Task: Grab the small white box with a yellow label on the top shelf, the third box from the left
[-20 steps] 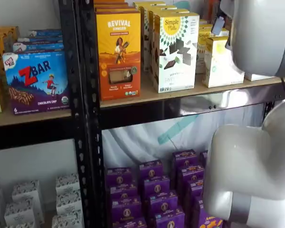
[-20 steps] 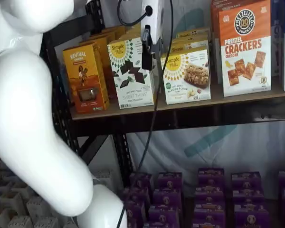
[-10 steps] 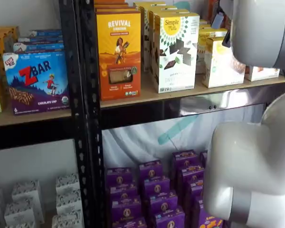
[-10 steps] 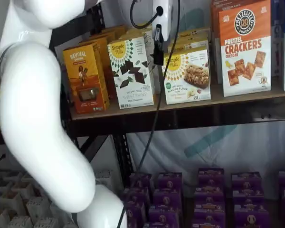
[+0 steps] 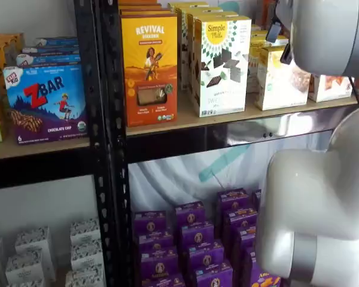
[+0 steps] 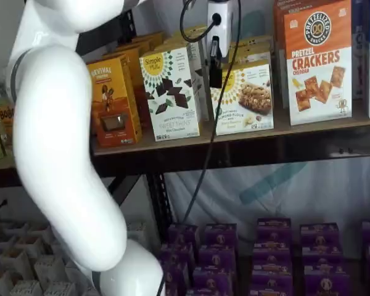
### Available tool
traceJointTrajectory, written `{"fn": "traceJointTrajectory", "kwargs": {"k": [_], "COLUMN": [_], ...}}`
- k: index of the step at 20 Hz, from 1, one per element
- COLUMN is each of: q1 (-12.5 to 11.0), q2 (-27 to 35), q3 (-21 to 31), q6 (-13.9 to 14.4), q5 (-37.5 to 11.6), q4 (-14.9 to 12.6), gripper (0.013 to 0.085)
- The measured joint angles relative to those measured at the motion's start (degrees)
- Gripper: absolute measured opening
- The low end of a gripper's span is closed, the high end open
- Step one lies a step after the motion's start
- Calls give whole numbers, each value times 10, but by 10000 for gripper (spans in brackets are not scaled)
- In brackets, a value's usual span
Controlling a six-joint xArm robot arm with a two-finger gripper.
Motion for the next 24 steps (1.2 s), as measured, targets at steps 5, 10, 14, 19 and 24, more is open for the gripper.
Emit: {"fn": "traceJointTrajectory", "kwargs": {"k": [5, 10, 14, 19, 24], "q1": [4, 12, 24, 43, 58], "q2": [15, 26, 40, 53, 60], "q3": [-5, -13, -31, -43, -47], "q6": [-1, 4, 14, 26, 35], "q5": [-7, -5, 11, 20, 24], "q4": [-6, -17, -37, -71, -102], "gripper": [850, 850, 850, 850, 850]}}
